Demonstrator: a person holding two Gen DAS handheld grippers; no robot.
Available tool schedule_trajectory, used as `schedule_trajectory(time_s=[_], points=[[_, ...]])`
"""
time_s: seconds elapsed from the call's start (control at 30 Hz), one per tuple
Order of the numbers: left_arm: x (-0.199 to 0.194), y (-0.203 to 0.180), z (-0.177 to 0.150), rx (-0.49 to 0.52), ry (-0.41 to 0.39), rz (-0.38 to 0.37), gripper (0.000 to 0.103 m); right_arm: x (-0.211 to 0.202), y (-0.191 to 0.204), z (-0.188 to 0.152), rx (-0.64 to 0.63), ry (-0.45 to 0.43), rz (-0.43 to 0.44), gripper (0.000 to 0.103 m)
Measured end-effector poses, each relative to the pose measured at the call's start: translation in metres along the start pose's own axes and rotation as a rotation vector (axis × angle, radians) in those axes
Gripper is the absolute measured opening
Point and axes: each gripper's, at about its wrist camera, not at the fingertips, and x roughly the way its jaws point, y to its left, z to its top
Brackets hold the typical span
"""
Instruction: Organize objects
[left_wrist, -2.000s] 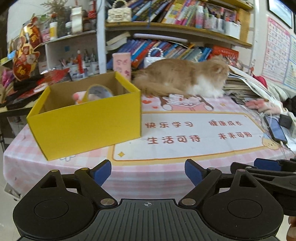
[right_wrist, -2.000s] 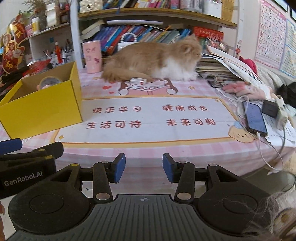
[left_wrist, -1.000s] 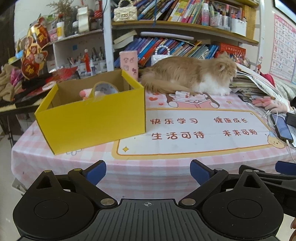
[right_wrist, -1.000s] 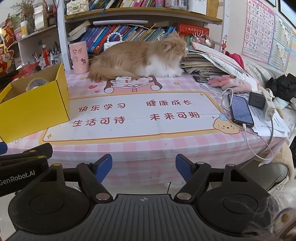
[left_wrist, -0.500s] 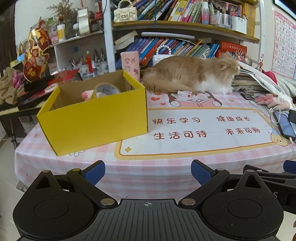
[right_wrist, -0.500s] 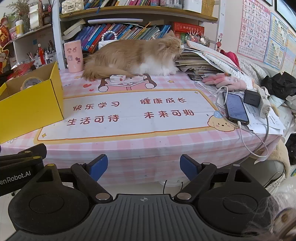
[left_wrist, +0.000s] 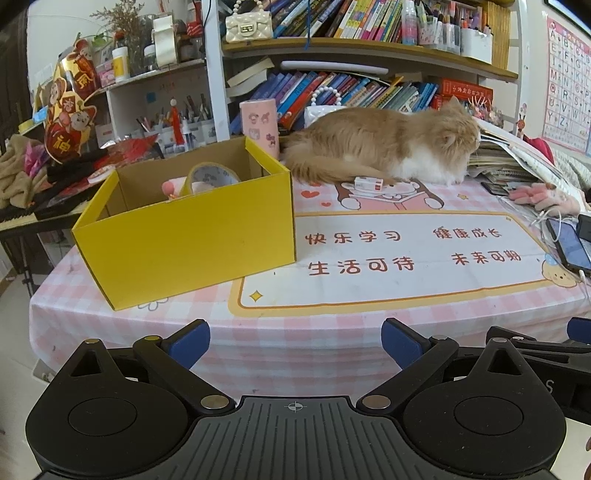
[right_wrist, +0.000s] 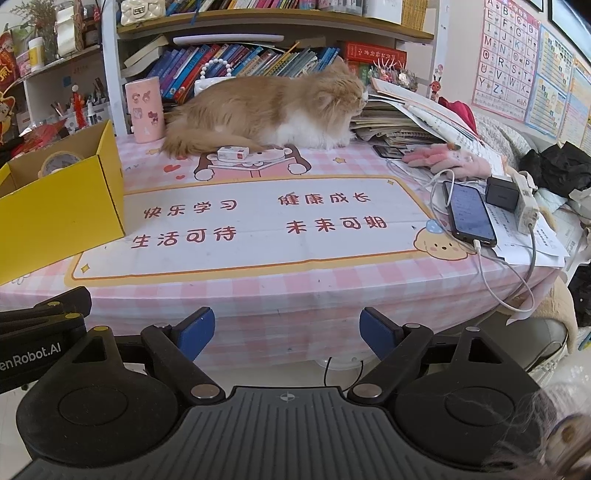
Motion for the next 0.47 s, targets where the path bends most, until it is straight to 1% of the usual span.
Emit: schedule_trajectory(time_s=[0.3,0.47], points=[[0.0043,0.0011,0.0001,-0.008,0.022,0.007,0.101,0.0021,0.0007,-0.0011,-0.007,0.002,-0.003,0.085],[0.0054,0.0018,0.0007,-0.014,0.02,0.011,0.101,0.0058,0.0036,-0.0013,-0.016,0.008,-0.005,0.085]])
